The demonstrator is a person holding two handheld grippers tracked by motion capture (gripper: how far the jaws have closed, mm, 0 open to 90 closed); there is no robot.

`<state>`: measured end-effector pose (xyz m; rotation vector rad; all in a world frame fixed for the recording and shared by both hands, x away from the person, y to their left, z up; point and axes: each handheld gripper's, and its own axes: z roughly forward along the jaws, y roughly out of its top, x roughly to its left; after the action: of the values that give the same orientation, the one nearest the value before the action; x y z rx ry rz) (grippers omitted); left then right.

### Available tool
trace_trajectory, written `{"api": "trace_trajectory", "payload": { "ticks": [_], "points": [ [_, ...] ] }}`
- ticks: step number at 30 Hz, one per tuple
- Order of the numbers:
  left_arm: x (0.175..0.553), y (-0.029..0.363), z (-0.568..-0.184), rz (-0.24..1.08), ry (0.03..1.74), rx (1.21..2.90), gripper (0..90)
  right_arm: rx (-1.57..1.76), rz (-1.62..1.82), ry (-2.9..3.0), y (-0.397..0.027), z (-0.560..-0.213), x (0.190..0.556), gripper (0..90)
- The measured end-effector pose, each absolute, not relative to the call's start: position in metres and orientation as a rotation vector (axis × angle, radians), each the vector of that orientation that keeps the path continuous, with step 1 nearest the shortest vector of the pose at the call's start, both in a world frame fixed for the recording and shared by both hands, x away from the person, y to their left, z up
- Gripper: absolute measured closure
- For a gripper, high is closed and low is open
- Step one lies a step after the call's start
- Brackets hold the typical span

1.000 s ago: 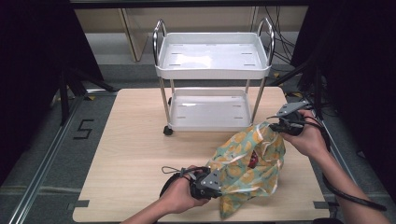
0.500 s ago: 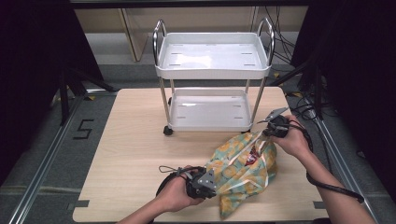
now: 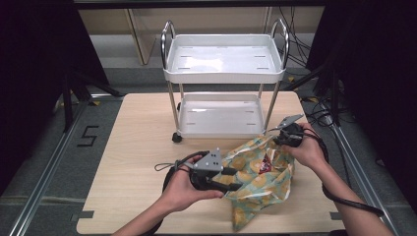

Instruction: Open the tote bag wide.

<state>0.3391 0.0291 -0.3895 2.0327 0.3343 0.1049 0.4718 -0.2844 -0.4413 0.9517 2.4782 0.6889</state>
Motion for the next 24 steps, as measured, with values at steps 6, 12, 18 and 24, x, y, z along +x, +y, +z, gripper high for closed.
{"api": "trace_trajectory", "payload": {
  "ticks": [6, 12, 18, 24],
  "points": [
    [0.357, 0.028, -0.394, 0.298, 0.410, 2.058, 57.5, 0.890, 0.734, 2.434, -0.286, -0.419, 0.462, 65.7],
    [0.368, 0.023, -0.401, 0.353, 0.474, 2.061, 58.0, 0.831, 0.808, 2.400, -0.285, -0.396, 0.444, 59.4],
    [0.384, 0.021, -0.406, 0.430, 0.498, 2.069, 56.4, 0.837, 0.840, 2.396, -0.287, -0.387, 0.433, 56.3],
    [0.388, 0.032, -0.400, 0.498, 0.553, 1.980, 55.6, 0.925, 0.936, 2.293, -0.307, -0.373, 0.409, 52.2]
  ]
}}
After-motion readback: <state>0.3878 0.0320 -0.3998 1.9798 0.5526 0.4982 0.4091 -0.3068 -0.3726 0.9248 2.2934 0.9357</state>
